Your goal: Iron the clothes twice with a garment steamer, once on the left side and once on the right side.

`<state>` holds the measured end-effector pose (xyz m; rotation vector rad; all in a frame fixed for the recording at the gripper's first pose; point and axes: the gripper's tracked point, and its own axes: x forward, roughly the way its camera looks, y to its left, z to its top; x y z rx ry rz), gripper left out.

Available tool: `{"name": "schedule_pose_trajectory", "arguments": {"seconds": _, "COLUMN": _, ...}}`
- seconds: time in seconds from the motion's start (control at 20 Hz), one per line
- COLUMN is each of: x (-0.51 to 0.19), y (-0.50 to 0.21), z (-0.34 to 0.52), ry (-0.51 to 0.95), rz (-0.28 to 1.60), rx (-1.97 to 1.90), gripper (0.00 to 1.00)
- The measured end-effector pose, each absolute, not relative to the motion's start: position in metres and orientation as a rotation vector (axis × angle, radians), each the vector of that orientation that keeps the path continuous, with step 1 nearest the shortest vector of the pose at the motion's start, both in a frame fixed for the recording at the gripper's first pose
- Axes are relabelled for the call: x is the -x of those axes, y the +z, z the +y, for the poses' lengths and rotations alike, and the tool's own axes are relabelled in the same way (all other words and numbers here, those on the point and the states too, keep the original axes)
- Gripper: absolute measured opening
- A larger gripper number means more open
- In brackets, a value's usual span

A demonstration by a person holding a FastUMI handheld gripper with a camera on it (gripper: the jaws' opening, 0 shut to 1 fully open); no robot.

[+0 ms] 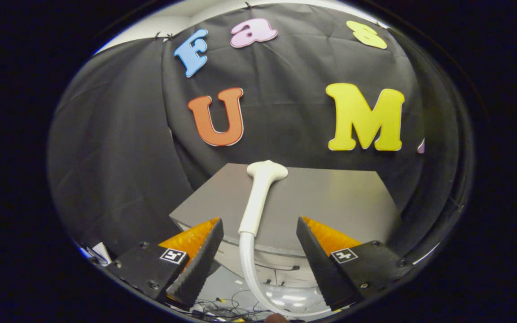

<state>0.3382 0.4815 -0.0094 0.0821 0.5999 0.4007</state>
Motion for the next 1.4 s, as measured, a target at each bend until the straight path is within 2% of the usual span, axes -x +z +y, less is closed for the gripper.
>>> {"name": "schedule_pose_trajectory", "arguments": {"seconds": 0.4, "x": -0.393, "y": -0.051, "z": 0.515, "ry": 0.375, "rz": 0.791, "rx": -0.065, "gripper": 0.85}}
{"name": "schedule_pose_trajectory", "arguments": {"seconds": 0.45, "x": -0.395, "y": -0.054, "z": 0.514, "ry": 0.368, "rz": 0.802, "rx": -0.057, "gripper": 0.82}}
{"name": "schedule_pose_trajectory", "arguments": {"seconds": 0.7, "x": -0.407, "y": -0.067, "z": 0.518, "ry": 0.313, "rz": 0.823, "rx": -0.049, "gripper": 0.77}}
{"name": "schedule_pose_trajectory", "arguments": {"seconds": 1.15, "x": -0.408, "y": -0.091, "z": 0.529, "ry": 0.279, "rz": 0.868, "rx": -0.048, "gripper": 0.63}}
{"name": "schedule_pose_trajectory", "arguments": {"seconds": 1.25, "x": -0.410, "y": -0.091, "z": 0.532, "ry": 0.276, "rz": 0.836, "rx": -0.044, "gripper": 0.58}}
{"name": "schedule_pose_trajectory", "arguments": {"seconds": 1.4, "x": -0.408, "y": -0.091, "z": 0.534, "ry": 0.260, "rz": 0.805, "rx": -0.053, "gripper": 0.41}}
